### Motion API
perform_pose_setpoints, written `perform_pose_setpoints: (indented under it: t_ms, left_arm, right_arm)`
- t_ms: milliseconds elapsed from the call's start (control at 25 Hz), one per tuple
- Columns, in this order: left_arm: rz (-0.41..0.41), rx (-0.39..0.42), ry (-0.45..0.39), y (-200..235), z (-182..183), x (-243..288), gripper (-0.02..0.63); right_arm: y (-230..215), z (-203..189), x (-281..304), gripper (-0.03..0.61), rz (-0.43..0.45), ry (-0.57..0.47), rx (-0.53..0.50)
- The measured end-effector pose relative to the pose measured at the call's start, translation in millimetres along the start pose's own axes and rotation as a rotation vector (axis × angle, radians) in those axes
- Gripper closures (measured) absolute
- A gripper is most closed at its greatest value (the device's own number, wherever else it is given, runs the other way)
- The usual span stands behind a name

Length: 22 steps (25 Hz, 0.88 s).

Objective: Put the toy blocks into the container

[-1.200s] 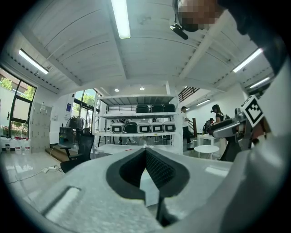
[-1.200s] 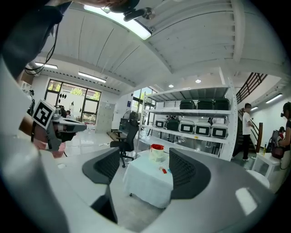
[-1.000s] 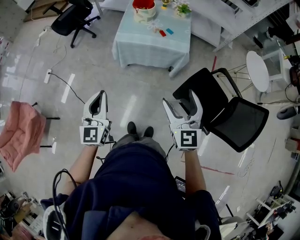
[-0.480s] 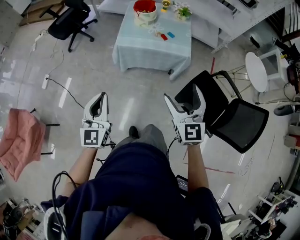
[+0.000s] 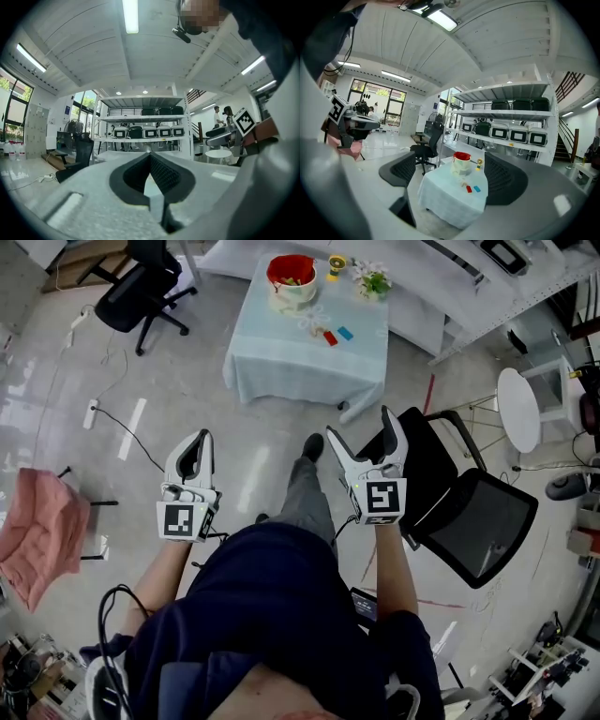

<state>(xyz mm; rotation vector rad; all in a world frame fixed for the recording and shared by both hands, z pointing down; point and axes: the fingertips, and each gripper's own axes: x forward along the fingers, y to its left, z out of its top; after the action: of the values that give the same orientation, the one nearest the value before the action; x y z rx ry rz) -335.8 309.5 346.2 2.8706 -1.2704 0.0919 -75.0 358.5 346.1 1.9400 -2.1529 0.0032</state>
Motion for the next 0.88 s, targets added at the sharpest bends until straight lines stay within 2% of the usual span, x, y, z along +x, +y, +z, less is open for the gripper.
perform_pose_setpoints:
  t_ms: [200,360,520,880]
  left_arm:
    - [0.032,0.019,0.008,2,3,95,0.611]
    - [0.062,-0.014,0.013,2,19,179,0.611]
    - [0.089,-0.012,0.005,5,32,248,0.611]
    - [0.076,-0.021,0.056,19,20,324,0.611]
  right_arm:
    - [-66,-21,79,0.127,0.051,0.021,0.011]
    - [-117,-39,143,0.129,0.112,0.083,-0.025]
    - [-160,-65,204,0.129,0.156,0.151,-0.042]
    - [-216,-140,299,0.132,0.165,0.329,-0.099]
